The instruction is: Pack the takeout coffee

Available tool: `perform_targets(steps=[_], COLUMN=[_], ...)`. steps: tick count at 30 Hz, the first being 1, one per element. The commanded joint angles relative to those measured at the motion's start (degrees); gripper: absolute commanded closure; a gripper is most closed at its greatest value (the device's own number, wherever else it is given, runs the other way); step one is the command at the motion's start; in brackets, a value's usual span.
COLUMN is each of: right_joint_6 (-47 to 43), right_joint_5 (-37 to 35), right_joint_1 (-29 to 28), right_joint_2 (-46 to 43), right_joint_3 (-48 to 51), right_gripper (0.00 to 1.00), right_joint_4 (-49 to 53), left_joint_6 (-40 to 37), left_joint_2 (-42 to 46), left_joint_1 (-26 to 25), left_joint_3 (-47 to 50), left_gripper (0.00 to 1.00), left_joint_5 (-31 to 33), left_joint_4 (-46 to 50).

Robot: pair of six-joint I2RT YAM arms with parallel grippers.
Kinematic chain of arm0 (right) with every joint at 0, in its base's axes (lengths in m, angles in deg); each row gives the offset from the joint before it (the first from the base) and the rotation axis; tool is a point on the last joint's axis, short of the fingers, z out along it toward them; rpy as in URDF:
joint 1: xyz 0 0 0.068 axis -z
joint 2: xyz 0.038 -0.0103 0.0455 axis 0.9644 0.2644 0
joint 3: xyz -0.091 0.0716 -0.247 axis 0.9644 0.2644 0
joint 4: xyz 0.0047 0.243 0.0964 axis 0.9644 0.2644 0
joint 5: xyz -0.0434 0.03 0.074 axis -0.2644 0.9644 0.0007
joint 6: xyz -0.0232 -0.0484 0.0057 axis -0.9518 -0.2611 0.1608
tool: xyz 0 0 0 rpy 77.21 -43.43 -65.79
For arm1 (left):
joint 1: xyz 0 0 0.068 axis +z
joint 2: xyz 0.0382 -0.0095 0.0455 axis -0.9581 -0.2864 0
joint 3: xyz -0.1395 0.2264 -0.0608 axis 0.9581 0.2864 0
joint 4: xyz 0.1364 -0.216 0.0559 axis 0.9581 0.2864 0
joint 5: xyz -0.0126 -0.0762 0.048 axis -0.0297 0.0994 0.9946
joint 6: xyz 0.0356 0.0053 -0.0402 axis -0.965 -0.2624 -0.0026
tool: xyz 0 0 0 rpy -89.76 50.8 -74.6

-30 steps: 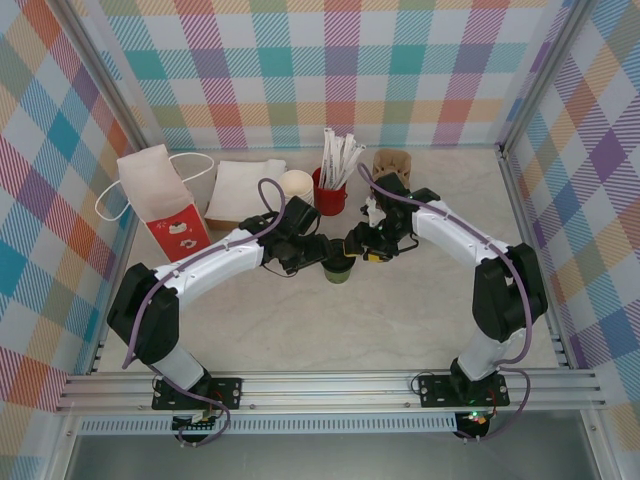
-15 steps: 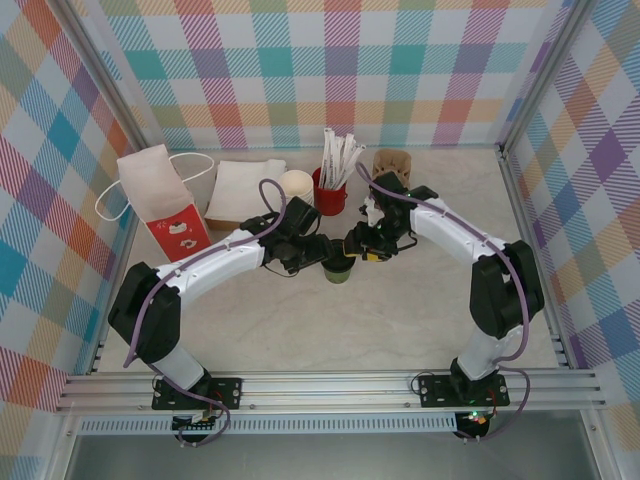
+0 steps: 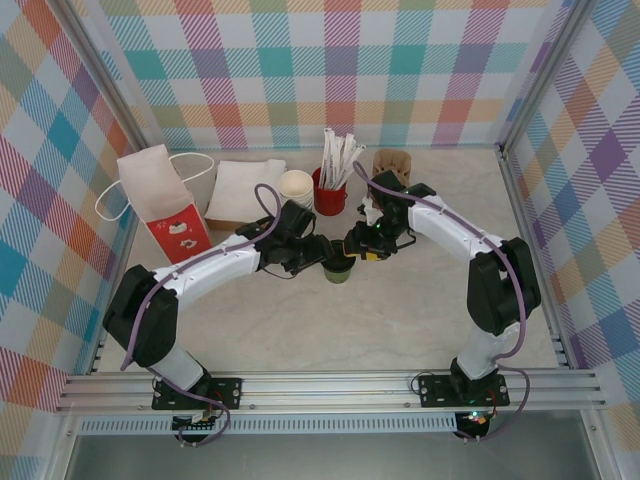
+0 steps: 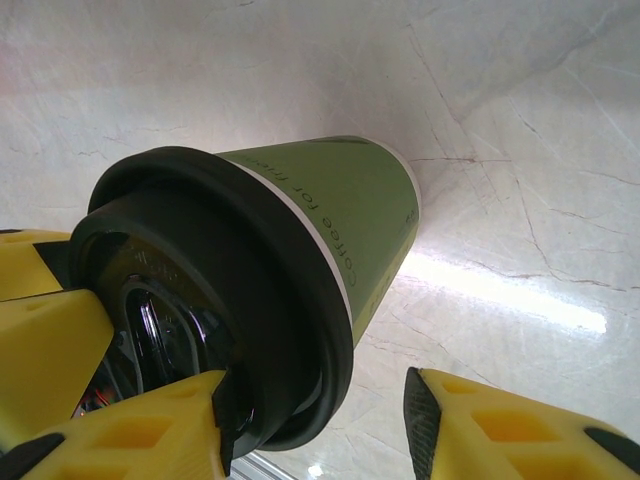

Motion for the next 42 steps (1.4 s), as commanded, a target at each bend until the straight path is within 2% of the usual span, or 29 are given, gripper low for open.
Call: perform_targets(steps=[1,9,19,26,35,42], right_joint_6=[-2.0,-2.4,-0.6,2.3,3.6,2.8], right_joint_5=[-7.5,-5.1,-0.8,5.0,11.7,13.8], right_joint_1=[-0.4,-0.4,-0.3,0.0,-0.1,-0.1], right_joint_2=[4.6,1.5,-3.1,-4.4,0.7,3.7], right_joint_3=[2.1,-1.9,-2.5,1.9,0.0,-3.5], right_gripper=[0.52,0.51,0.39,0.24,0.24,0.25], right_joint_4=[8.8,5.9,0.6,-5.4,-7.9,-8.4], left_joint_6=[0.3,0.7,-3.1,-3.5,-3.7,-3.7], left_joint_2=[-3.9,-2.3,-1.1,3.9,9.0,11.3], left_joint_1=[0.8,1.3,2.3,4.5,6.3,7.1], left_joint_3=[5.0,1.7,-9.4,-7.5,-4.7,-3.0], left_gripper=[0.42,0.41,0.25,0.23,0.22,0.22], left_joint_5=[2.8,-0.8,1.4,3.1,5.3,6.0], left_joint_4=[9.5,4.8,10.9,12.1,14.1,14.9])
